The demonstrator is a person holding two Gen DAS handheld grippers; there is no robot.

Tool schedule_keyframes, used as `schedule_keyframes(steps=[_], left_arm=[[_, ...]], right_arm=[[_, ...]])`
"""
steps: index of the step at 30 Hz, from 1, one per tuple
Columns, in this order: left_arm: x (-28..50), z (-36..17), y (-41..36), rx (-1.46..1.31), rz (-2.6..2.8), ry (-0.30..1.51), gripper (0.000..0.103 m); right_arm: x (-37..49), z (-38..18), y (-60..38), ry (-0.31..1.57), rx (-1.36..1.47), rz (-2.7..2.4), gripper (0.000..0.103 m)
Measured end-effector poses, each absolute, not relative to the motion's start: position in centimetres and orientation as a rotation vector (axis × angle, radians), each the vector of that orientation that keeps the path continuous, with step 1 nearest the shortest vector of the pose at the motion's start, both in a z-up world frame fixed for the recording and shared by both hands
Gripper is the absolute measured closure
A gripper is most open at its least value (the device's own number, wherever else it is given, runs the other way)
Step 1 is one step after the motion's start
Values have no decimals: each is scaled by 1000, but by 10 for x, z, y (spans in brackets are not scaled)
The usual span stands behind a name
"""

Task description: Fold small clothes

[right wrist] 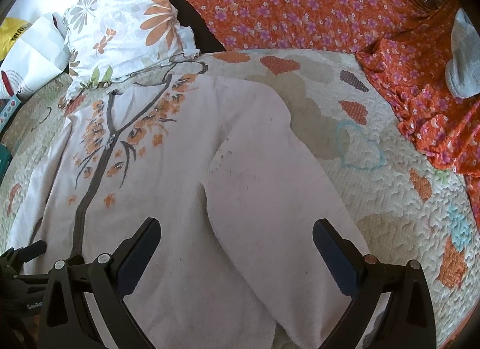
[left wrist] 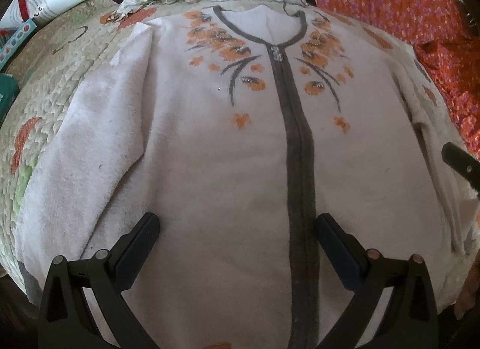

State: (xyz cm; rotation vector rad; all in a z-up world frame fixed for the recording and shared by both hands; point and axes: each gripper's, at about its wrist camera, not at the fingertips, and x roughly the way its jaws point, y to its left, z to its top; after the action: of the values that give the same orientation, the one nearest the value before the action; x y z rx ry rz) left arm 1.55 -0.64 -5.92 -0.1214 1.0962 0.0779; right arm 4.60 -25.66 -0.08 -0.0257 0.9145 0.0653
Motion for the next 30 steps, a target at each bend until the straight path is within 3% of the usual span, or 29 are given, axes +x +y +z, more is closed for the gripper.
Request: schedule_keyframes(steps=[20, 21, 24, 30], left_arm=[[14, -59, -6, -98, 50, 1105, 0], [14, -57, -5, -111, 51, 1103, 2], [9, -48, 0, -170, 47, 1076, 23], [0, -23, 18, -248, 60, 995, 24]], right_arm=[[45, -8, -256, 938, 2, 76, 0], [45, -7, -256, 939, -3, 74, 0], [43, 6, -260, 910, -21, 83, 0], [19, 57, -321, 746, -28, -55, 0]])
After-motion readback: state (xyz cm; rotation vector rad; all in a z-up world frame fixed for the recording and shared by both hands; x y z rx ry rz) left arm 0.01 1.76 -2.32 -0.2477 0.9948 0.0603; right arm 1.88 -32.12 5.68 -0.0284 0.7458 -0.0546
